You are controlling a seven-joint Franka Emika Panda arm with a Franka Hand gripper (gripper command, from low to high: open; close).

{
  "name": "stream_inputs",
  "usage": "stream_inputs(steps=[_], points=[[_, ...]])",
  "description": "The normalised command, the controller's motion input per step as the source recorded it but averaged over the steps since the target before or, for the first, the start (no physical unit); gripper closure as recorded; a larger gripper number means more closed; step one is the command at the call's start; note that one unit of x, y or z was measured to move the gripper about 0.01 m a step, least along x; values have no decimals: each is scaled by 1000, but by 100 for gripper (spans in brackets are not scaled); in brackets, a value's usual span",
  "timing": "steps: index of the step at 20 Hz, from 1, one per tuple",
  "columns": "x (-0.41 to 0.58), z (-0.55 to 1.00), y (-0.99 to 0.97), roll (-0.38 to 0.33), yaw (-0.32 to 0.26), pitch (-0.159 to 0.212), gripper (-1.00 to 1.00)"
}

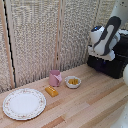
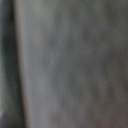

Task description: Carefully navigate your gripper to the air fryer's handle. Confidently seize the handle using your gripper. Gradually bring the handle toward yourself to access the air fryer.

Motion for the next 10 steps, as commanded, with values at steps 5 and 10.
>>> stream_inputs(steps=[5, 10], points=[[0, -54, 743, 131, -88, -1, 100], [8, -329, 938, 18, -62, -76, 100]])
